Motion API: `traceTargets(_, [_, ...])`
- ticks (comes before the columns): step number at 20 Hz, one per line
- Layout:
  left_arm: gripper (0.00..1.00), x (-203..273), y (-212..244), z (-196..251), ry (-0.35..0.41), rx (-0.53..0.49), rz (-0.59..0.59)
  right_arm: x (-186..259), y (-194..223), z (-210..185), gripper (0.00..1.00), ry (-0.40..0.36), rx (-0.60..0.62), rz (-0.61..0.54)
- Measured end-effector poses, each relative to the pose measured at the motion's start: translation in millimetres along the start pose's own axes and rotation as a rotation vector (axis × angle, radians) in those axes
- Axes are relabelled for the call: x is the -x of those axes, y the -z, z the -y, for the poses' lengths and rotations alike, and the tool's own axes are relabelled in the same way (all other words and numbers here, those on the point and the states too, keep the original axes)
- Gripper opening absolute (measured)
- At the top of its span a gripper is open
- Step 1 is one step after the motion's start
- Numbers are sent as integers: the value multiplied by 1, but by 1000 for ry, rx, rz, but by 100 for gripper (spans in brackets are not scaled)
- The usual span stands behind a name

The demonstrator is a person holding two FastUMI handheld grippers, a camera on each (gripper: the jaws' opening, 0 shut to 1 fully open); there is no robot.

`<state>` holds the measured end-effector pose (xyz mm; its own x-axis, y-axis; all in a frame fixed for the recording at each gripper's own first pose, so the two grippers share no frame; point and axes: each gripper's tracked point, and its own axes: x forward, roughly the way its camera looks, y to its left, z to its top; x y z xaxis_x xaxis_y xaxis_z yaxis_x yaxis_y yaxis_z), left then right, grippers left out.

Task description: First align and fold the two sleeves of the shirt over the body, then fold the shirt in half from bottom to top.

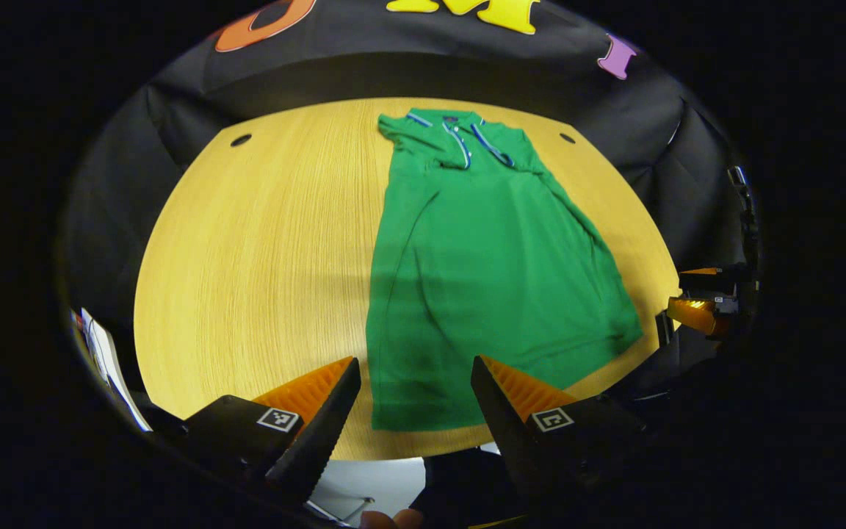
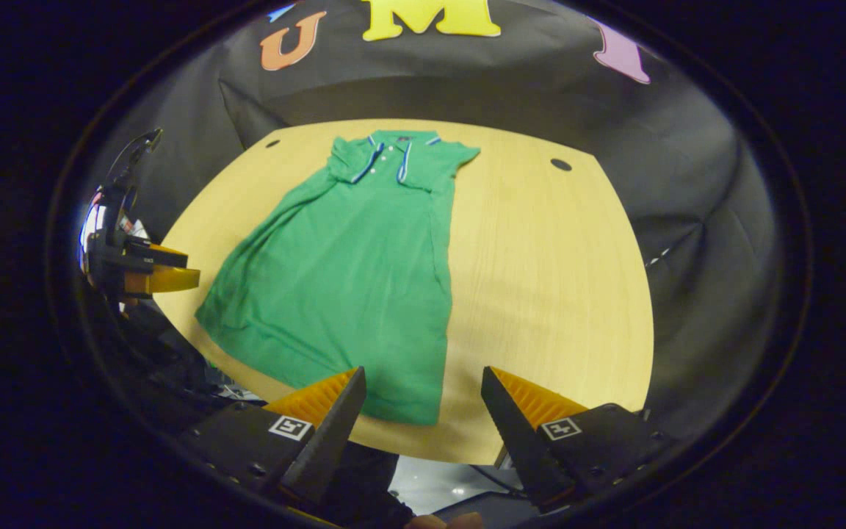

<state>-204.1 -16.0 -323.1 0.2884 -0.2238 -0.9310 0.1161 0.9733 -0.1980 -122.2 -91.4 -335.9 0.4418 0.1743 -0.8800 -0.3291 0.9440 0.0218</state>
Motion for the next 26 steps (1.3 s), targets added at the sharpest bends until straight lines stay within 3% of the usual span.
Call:
traceTargets(5, [99,-8,43,-19,-34,124,-129,-17,37,2,97,2,-24,-110])
traceTargets(18, [100,-29,65,-28,-89,125,-213,-65,52,-10,94,27,-11,-223])
traceTargets(26, [99,-32,68,-30,-118,127,-240,-67,56,-10,96,22,-42,-269])
